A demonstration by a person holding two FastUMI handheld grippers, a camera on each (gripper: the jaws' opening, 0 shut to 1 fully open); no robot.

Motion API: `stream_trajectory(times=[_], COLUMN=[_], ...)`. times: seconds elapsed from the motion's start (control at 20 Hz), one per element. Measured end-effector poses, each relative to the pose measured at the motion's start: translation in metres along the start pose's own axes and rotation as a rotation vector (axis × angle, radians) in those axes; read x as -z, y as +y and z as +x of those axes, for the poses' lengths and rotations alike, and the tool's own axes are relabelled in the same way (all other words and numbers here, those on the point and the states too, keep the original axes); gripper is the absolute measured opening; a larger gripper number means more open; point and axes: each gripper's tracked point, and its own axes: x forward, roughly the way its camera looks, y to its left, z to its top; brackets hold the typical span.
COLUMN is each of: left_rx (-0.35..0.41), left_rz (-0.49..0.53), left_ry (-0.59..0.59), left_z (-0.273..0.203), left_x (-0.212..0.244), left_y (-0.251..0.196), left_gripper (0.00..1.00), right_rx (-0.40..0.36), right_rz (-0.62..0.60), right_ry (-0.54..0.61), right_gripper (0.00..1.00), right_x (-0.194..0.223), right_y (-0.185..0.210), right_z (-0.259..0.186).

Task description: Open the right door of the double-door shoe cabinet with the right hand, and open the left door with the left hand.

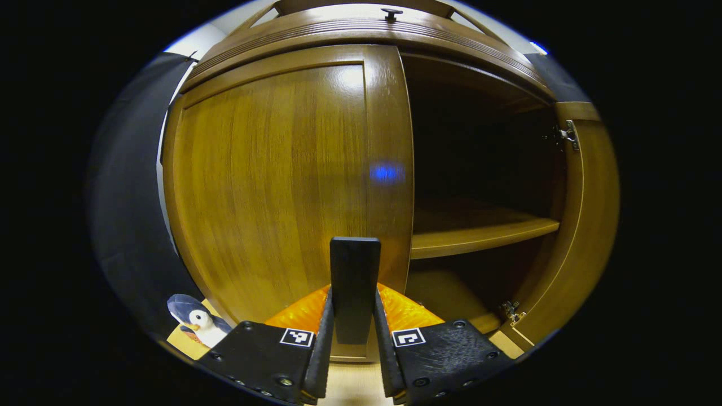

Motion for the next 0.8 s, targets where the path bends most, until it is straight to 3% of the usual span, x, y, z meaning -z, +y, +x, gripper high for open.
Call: stream_trajectory(times=[0.05, 0.1, 0.15, 0.25, 0.3, 0.35, 0.4, 0.45, 0.75, 0.8], left_rx=[0.007, 0.011, 0.016, 0.02, 0.02, 0.02, 0.02, 0.022, 0.028, 0.027], left_rz=[-0.003, -0.001, -0.003, -0.002, -0.001, 0.001, 0.006, 0.009, 0.018, 0.021], left_ry=[-0.007, -0.001, -0.002, -0.002, -0.007, -0.011, -0.015, -0.018, -0.03, -0.031], left_z=[0.001, 0.001, 0.001, -0.003, -0.006, -0.009, -0.013, -0.016, -0.041, -0.045], left_x=[-0.001, 0.0, -0.001, 0.0, 0.001, 0.002, 0.002, 0.003, 0.007, 0.009], left_y=[0.0, 0.0, 0.001, 0.001, 0.002, 0.002, 0.003, 0.003, 0.009, 0.011], left_gripper=[0.33, 0.22, 0.22, 0.4, 0.31, 0.4, 0.31, 0.4, 0.4, 0.31], right_rx=[-0.002, -0.006, -0.007, -0.011, -0.013, -0.017, -0.018, -0.019, -0.032, -0.035], right_rz=[-0.003, -0.005, -0.009, -0.012, -0.011, -0.011, -0.012, -0.018, -0.035, -0.036], right_ry=[0.002, 0.003, 0.005, 0.005, 0.006, 0.007, 0.007, 0.005, -0.008, -0.009], right_gripper=[0.67, 0.67, 0.67, 0.67, 0.67, 0.67, 0.69, 0.67, 0.69, 0.69], right_x=[0.001, 0.001, 0.002, 0.002, 0.003, 0.003, 0.003, 0.003, 0.002, 0.001], right_y=[0.002, 0.003, 0.004, 0.006, 0.008, 0.01, 0.011, 0.013, 0.024, 0.023], right_z=[0.0, 0.0, 0.0, 0.0, 0.0, -0.001, -0.002, -0.002, -0.01, -0.016])
